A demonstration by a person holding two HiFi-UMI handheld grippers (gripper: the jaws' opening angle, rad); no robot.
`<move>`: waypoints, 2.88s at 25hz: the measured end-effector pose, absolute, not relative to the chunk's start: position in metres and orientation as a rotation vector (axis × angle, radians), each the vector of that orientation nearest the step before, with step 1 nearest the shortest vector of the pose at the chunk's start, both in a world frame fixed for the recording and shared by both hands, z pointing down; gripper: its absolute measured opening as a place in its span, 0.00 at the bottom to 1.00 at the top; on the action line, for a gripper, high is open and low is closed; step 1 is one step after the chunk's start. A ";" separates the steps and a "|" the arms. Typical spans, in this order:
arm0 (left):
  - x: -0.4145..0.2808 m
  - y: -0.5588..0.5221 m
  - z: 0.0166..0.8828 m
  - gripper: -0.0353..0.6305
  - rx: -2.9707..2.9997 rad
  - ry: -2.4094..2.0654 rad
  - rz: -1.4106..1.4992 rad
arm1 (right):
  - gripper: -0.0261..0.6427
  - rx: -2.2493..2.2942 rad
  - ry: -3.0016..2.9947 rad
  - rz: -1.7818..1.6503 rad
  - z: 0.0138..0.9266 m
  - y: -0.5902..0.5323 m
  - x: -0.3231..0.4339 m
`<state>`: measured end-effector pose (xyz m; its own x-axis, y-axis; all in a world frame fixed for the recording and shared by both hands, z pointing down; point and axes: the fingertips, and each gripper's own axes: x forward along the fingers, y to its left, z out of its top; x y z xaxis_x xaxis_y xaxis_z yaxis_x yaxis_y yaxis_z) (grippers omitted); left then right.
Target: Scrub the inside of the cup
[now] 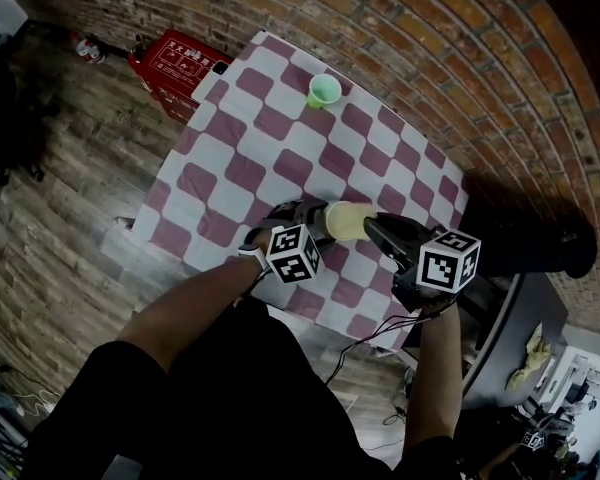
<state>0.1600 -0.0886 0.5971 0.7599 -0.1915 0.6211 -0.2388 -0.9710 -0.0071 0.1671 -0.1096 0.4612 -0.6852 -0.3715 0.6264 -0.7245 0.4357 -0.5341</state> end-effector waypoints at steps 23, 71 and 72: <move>0.160 -0.088 0.597 0.55 2.870 -0.355 1.011 | 0.14 1.474 -1.968 1.314 0.523 -0.115 0.164; 0.150 -0.083 0.620 0.55 2.810 -0.354 1.180 | 0.14 1.182 -1.748 0.710 0.549 -0.109 0.161; 0.147 -0.082 0.626 0.55 2.807 -0.358 1.212 | 0.14 1.189 -1.726 0.736 0.555 -0.110 0.163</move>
